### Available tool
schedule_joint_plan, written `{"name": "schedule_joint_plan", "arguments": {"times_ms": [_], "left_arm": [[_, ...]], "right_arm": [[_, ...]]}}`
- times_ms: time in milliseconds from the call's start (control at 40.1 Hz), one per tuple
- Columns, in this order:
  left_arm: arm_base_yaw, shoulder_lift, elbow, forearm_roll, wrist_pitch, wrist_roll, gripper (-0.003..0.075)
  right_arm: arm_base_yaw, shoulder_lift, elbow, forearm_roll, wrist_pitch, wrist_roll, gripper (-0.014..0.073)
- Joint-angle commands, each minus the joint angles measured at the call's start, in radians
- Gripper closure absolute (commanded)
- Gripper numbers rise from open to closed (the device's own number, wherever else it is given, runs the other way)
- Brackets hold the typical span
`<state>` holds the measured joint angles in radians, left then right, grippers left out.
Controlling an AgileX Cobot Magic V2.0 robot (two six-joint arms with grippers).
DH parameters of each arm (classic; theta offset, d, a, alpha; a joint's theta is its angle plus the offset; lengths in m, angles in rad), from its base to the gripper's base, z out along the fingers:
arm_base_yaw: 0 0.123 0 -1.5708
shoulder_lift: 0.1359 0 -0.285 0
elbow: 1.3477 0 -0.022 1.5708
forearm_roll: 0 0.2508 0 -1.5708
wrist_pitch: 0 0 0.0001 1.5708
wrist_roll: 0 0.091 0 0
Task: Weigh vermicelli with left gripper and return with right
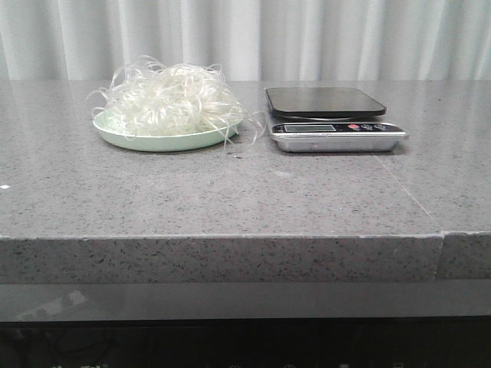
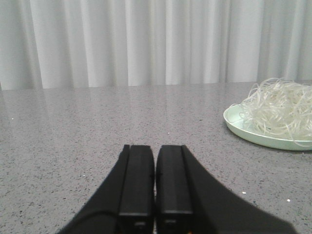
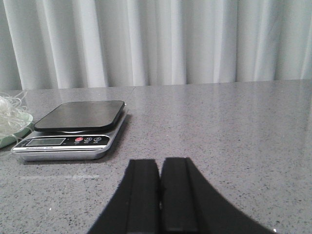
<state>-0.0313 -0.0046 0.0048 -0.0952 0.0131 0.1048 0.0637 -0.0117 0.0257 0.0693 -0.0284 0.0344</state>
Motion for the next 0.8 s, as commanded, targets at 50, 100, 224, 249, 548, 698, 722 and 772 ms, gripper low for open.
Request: {"name": "schedule_joint_plan", "arguments": {"times_ms": [50, 100, 224, 249, 548, 698, 722, 772], "left_arm": [[0.004, -0.024, 0.038, -0.003, -0.079, -0.003, 0.0564], [0.004, -0.024, 0.038, -0.003, -0.079, -0.003, 0.0564], [0.004, -0.024, 0.038, -0.003, -0.079, -0.003, 0.0564], [0.004, -0.024, 0.038, -0.003, -0.079, -0.003, 0.0564], [0.004, -0.024, 0.038, -0.003, -0.079, -0.003, 0.0564], [0.004, -0.024, 0.038, -0.003, -0.103, -0.003, 0.0564], [0.004, -0.024, 0.036, -0.003, -0.119, -0.003, 0.0564], [0.004, -0.024, 0.028, -0.003, -0.141, -0.003, 0.0564]], "right_arm": [[-0.003, -0.015, -0.003, -0.004, -0.076, -0.009, 0.0436], [-0.003, -0.015, -0.003, -0.004, -0.076, -0.009, 0.0436], [-0.003, -0.015, -0.003, -0.004, -0.076, -0.009, 0.0436], [-0.003, -0.015, -0.003, -0.004, -0.076, -0.009, 0.0436], [-0.003, -0.015, -0.003, -0.004, -0.077, -0.009, 0.0436], [-0.003, -0.015, -0.003, -0.004, -0.086, -0.009, 0.0436], [-0.003, -0.015, -0.007, -0.004, -0.086, -0.009, 0.0436], [-0.003, -0.015, -0.021, -0.004, -0.076, -0.009, 0.0436]]}}
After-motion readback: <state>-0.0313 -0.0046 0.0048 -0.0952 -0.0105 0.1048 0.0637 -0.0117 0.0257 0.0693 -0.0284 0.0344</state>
